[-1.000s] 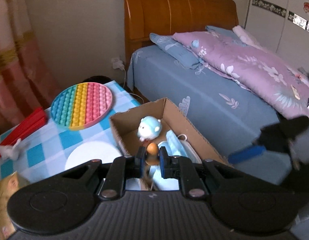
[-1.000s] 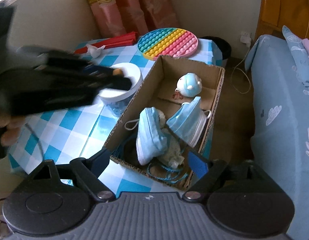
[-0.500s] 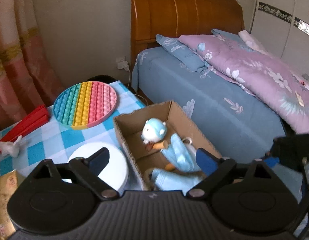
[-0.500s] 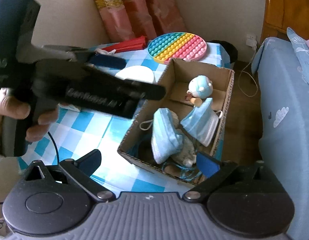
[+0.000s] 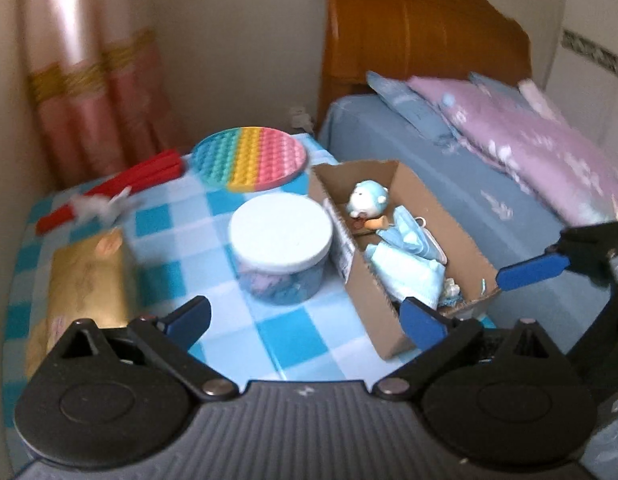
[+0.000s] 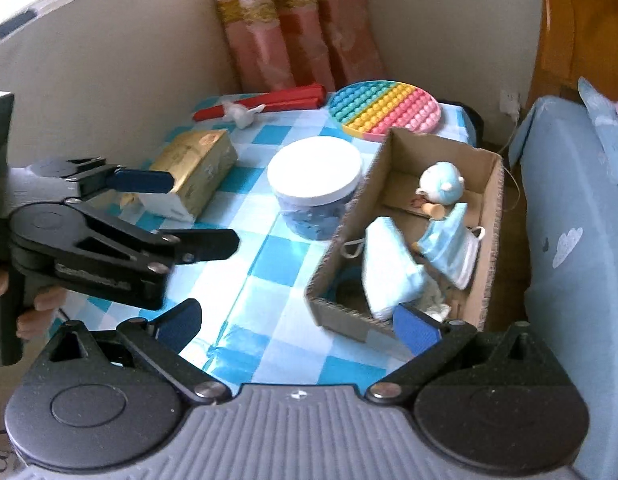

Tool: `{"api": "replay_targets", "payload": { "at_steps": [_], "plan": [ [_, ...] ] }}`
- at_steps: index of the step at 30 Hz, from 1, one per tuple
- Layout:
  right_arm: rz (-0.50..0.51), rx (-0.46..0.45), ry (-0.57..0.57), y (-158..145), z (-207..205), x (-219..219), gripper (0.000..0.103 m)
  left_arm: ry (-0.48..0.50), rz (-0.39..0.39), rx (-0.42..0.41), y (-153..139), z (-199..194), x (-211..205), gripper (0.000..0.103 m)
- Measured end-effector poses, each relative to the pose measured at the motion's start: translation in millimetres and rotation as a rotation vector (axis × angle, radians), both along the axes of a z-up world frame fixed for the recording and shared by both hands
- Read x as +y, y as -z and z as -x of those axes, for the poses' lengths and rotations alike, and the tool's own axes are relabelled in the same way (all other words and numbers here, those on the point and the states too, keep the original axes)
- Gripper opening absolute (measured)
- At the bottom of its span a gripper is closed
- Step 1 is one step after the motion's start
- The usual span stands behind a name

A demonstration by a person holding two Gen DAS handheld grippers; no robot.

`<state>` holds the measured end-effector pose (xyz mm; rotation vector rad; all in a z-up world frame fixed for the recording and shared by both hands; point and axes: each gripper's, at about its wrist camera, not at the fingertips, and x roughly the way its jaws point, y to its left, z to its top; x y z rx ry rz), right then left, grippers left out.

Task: Organize soft objects
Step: 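Move both tools away from the box back over the table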

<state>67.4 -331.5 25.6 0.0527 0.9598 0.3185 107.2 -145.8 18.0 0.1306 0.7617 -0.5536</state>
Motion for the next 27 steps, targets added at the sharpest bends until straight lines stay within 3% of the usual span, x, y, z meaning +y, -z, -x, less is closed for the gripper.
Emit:
{"api": "replay_targets", "payload": {
  "at_steps": [6, 13, 17, 22, 27],
  "plan": [
    [0.023, -0.051, -0.017, -5.8, 7.6, 23.4, 0.103, -0.138, 0.017, -0.074, -1.0, 27.2, 41.0, 0.102],
    [0.075, -0.019, -0.022, 5.1, 1.2, 47.4, 0.103, -0.308, -0.039, -0.101, 22.1, 41.3, 93.8, 0.102],
    [0.079, 0.008, -0.043, 13.5, -0.5, 61.0, 0.103, -0.387, -0.062, -0.081, 37.4, 40.8, 126.3, 0.102],
    [0.082, 0.027, -0.069, 20.4, -6.5, 77.3, 0.103, -0.483, -0.005, -0.042, 53.5, 30.6, 161.8, 0.102],
    [0.117, 0.008, -0.112, 24.1, -11.7, 94.7, 0.103, -0.555, -0.017, -0.045, 65.1, 18.7, 174.5, 0.102]
  ]
}}
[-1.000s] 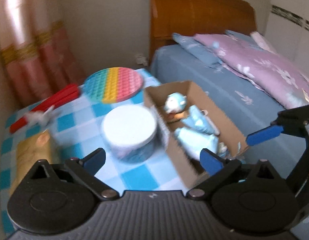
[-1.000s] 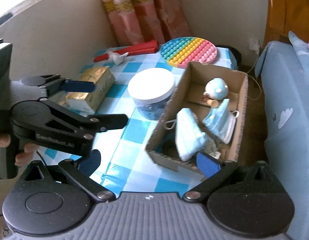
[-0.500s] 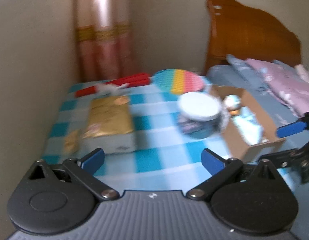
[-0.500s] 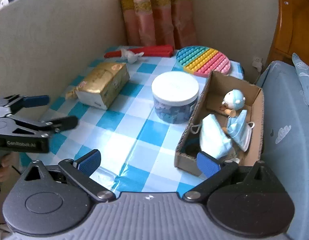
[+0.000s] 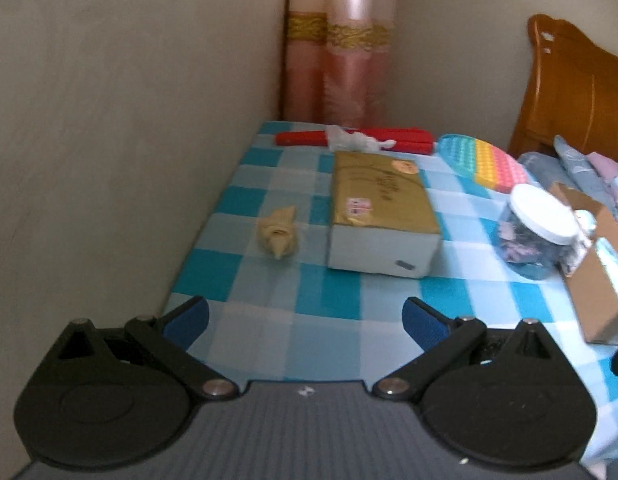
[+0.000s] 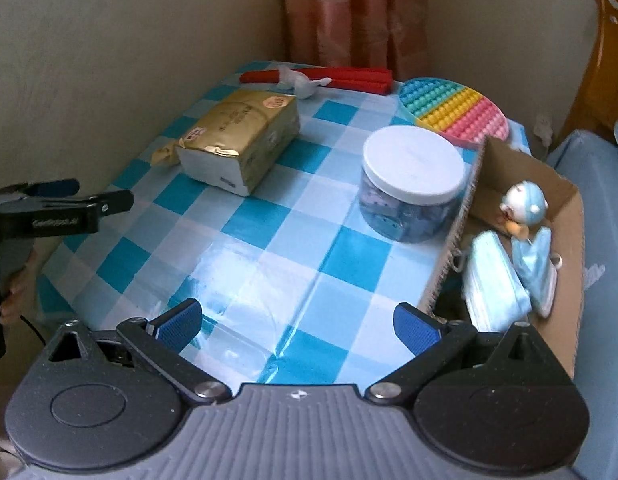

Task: Organize soft objects
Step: 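Move both tools away from the box back over the table, then grasp the beige knotted cloth with the left tool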

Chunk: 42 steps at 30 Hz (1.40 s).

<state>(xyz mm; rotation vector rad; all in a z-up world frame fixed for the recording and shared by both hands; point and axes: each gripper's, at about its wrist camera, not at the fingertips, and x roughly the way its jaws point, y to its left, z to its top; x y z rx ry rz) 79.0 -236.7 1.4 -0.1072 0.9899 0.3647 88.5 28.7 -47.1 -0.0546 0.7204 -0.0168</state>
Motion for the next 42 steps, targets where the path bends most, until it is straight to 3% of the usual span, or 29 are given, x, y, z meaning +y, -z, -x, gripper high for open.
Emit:
{"api": "replay_targets", "payload": {
  "at_steps": [7, 13, 17, 22, 26, 31, 33, 36, 40, 42],
  "plan": [
    [0.0, 0.018, -0.037, 11.5, -18.9, 11.7, 0.103, -0.037, -0.046, 0.037, 13.5, -18.4, 1.8, 0.102],
    [-0.026, 0.04, -0.055, 22.2, -34.6, 18.0, 0.103, -0.072, 0.098, 0.067, -0.2, -37.6, 20.9, 0.101],
    [-0.026, 0.031, -0.076, 25.0, -39.8, 23.1, 0.103, -0.114, 0.069, 0.056, -15.4, -58.5, 23.4, 0.101],
    [-0.041, 0.032, -0.097, 26.5, -42.9, 26.5, 0.103, -0.164, 0.118, 0.11, -21.3, -90.1, 26.6, 0.098],
    [-0.054, 0.03, -0.114, 27.5, -42.9, 28.1, 0.103, -0.212, 0.143, 0.173, -12.9, -114.0, 27.1, 0.088],
    [-0.031, 0.001, -0.144, 28.7, -41.6, 30.9, 0.103, -0.284, 0.175, 0.212, -3.2, -136.8, 28.9, 0.085],
    [-0.033, -0.002, -0.159, 28.3, -42.0, 31.2, 0.103, -0.302, 0.167, 0.224, 0.2, -142.9, 28.1, 0.073],
    [-0.042, -0.009, -0.174, 26.2, -42.2, 31.0, 0.103, -0.337, 0.179, 0.253, 8.1, -151.1, 30.3, 0.069],
    [-0.043, -0.016, -0.19, 24.8, -43.4, 32.0, 0.103, -0.339, 0.178, 0.277, 15.9, -157.5, 28.2, 0.066],
    [-0.039, -0.018, -0.196, 24.4, -44.7, 33.0, 0.103, -0.336, 0.181, 0.284, 19.2, -159.5, 27.0, 0.059]
  ]
}}
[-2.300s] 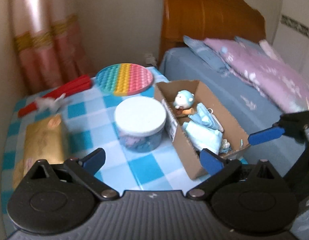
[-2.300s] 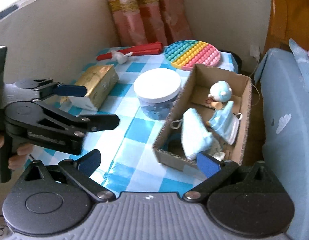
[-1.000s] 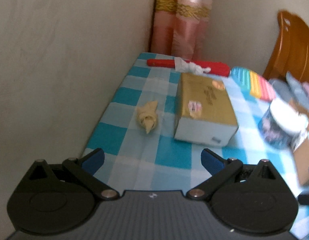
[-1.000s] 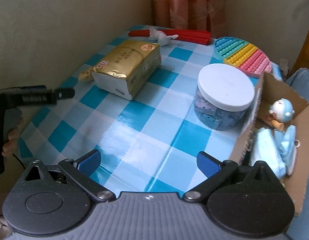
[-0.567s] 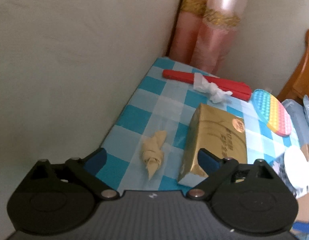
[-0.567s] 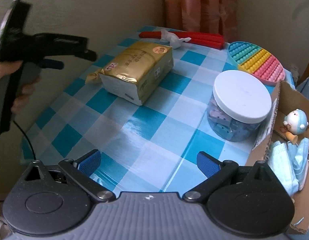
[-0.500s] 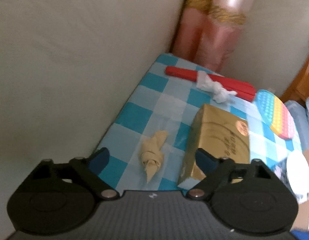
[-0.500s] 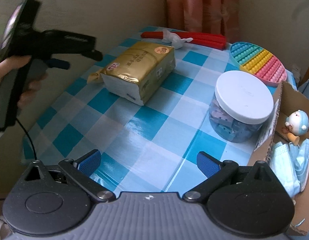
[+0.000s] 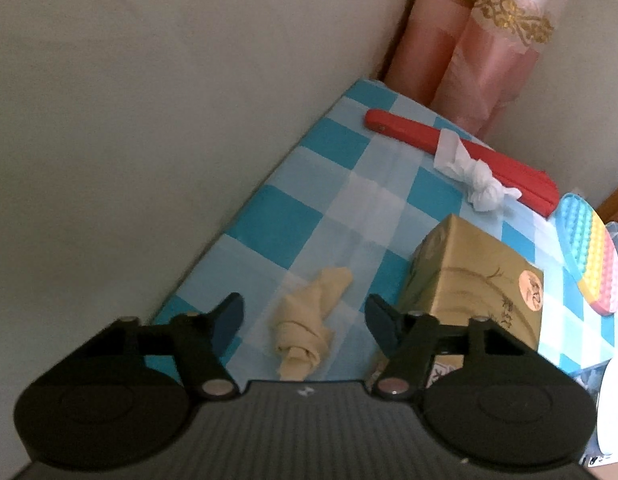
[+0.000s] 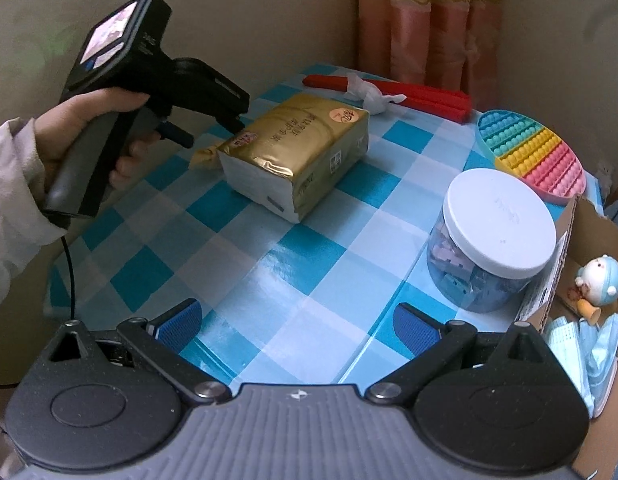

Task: Organize soft objects
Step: 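Grasp the beige knotted cloth with the left tool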

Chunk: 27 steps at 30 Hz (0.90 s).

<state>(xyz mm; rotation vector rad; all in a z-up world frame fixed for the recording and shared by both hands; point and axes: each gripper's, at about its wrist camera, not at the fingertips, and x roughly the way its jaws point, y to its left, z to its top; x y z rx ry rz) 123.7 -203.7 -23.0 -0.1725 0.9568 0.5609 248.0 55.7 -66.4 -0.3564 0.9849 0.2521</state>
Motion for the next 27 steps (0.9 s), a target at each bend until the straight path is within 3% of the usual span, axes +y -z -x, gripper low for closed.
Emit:
{"api": "replay_targets", "payload": {
  "at_steps": [10, 15, 18, 27],
  "plan": [
    [0.009, -0.036, 0.0, -8.5, -11.2, -0.9, 0.103, -0.01, 0.014, 0.03, 16.0, -4.9, -2.8, 0.045],
    [-0.036, -0.075, 0.051, -28.7, -38.9, -13.0, 0.103, -0.01, 0.009, 0.022, 16.5, -3.8, -2.4, 0.04],
    [-0.052, -0.111, 0.076, -42.2, -53.5, -16.3, 0.103, -0.005, 0.013, 0.02, 16.0, -3.9, -2.4, 0.028],
    [-0.004, -0.134, 0.04, -56.0, -116.7, -0.9, 0.103, 0.0, -0.009, 0.002, 14.0, 1.9, -1.0, 0.024]
  ]
}}
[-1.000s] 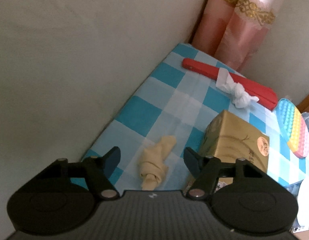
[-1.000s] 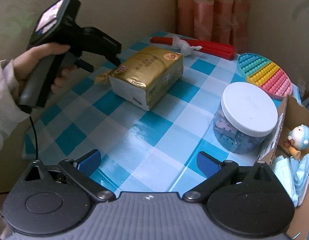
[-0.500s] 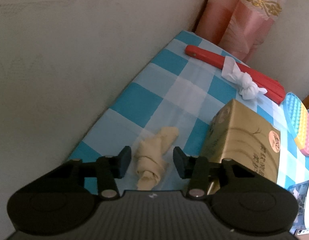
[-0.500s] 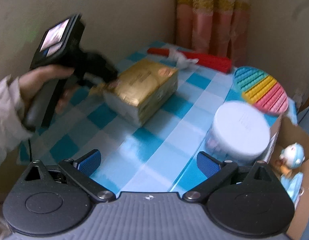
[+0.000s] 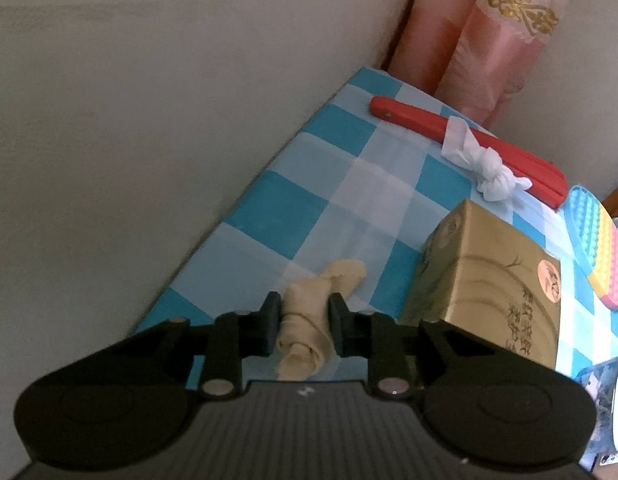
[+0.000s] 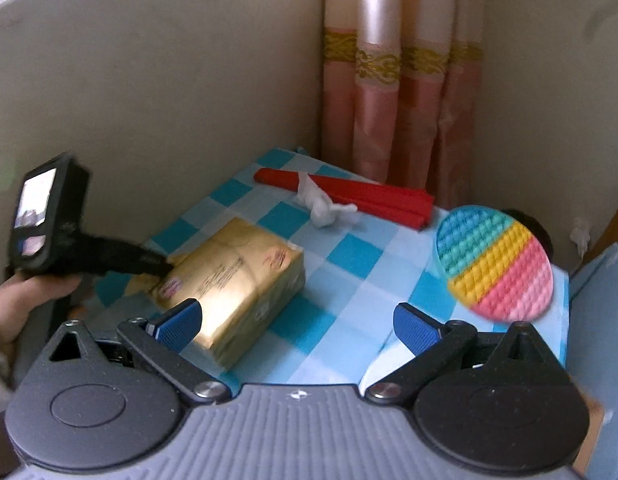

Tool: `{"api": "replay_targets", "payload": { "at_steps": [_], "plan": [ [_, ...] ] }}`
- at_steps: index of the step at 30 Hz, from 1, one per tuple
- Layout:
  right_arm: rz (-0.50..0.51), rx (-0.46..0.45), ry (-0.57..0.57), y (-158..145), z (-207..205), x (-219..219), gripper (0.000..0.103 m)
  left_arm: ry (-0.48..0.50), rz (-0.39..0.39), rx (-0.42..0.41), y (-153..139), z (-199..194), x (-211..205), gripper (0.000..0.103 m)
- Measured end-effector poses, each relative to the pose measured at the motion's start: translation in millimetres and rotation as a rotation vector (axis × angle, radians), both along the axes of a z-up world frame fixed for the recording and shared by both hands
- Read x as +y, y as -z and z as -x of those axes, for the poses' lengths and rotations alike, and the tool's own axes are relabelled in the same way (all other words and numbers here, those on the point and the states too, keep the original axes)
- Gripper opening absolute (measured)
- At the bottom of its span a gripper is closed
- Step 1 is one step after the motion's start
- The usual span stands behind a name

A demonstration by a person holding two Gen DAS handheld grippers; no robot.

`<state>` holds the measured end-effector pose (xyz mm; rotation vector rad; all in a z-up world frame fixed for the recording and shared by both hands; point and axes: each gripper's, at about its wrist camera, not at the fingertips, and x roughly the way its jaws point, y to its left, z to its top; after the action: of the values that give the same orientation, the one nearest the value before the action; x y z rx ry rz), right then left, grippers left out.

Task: Organize soft objects
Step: 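Grasp the beige knotted cloth with the left tool, then grasp the white knotted cloth beside the red fan with the right tool while the left holds the beige cloth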

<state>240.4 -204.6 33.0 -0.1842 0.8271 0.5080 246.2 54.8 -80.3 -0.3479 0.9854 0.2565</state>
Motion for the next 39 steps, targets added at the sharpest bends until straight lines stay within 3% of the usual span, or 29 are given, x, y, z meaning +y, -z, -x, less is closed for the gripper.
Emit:
{"api": "replay_targets", "payload": {
  "at_steps": [11, 19, 23, 31, 36, 39],
  "plan": [
    [0.002, 0.121, -0.063, 13.7, -105.6, 39.0, 0.096, 0.005, -0.025, -0.023, -2.0, 6.5, -2.3, 0.024],
    [0.041, 0.201, -0.098, 39.4, -167.7, 80.7, 0.083, 0.011, -0.008, -0.028, 0.0, 9.0, -2.6, 0.024],
    [0.085, 0.219, -0.114, 55.7, -190.1, 103.0, 0.081, 0.009, -0.006, -0.026, 1.4, 8.6, 0.4, 0.024],
    [0.186, 0.249, -0.11, 95.3, -224.1, 131.4, 0.065, 0.015, -0.009, -0.029, 2.2, 9.4, 1.8, 0.024],
    [0.228, 0.237, -0.101, 105.6, -230.6, 134.5, 0.061, 0.028, -0.017, -0.028, 2.6, 9.5, 0.3, 0.024],
    [0.247, 0.232, -0.081, 107.7, -231.5, 133.8, 0.052, 0.036, -0.02, -0.028, 2.7, 9.4, -0.9, 0.024]
  ]
}}
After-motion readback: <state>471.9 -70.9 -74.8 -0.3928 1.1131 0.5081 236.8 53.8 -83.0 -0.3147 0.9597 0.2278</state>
